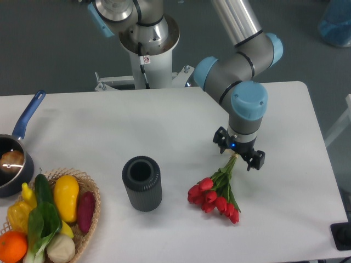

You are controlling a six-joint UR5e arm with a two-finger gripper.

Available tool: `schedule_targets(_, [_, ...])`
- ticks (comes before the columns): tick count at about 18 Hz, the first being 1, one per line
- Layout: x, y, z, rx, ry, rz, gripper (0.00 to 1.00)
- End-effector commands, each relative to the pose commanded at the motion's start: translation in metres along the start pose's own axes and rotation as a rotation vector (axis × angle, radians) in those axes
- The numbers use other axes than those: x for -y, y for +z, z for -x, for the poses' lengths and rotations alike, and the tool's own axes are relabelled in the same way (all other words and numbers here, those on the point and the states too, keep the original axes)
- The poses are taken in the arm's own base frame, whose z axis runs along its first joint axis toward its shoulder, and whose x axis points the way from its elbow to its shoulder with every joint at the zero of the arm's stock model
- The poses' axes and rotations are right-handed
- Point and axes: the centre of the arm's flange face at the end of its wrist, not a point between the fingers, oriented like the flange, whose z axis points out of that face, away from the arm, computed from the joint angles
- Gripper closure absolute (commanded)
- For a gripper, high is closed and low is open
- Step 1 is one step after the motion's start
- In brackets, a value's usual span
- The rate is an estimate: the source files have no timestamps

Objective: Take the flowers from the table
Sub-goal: 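Lower the gripper onto the tulip stems and close on them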

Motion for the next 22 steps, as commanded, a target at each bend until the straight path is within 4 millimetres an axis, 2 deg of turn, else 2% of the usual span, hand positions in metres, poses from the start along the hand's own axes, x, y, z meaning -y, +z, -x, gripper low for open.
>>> schedule_targets(6, [0.012,0.027,-0.002,-0.050,-0.007,-0.028,0.00])
schedule_targets(10, [0.020,0.016,0.009,-0.057,-0.004,-0.126,0.01])
schedule_targets(12, [0.020,0.012,0.010,-0.055,-0.008,-0.142,0.17])
schedule_targets(13, [0.017,0.010,0.012,-0.052,-0.012,-0.144,0.22])
schedule_targets(14, [0.017,0.006,0.014,-0.048,-0.021,-0.150,0.22])
schedule_targets(15, [0.018,0.006,0.014,-0.049,-0.019,-0.158,0.29])
schedule_targets(17, [0.018,0.006,0.014,-0.051,-0.019,-0.161,0.56])
schedule_targets(18, [0.018,0.006,0.014,-0.050,-0.016,-0.161,0.76])
schedule_targets(19, [0.018,0.007,0.014,-0.050,-0.013,-0.161,0.86])
schedule_targets(21, [0.019,0.006,0.014,-0.048,-0.013,-0.160,1.00])
schedule_targets(22, [0.018,0.005,0.015,-0.047,-0.014,-0.162,1.00])
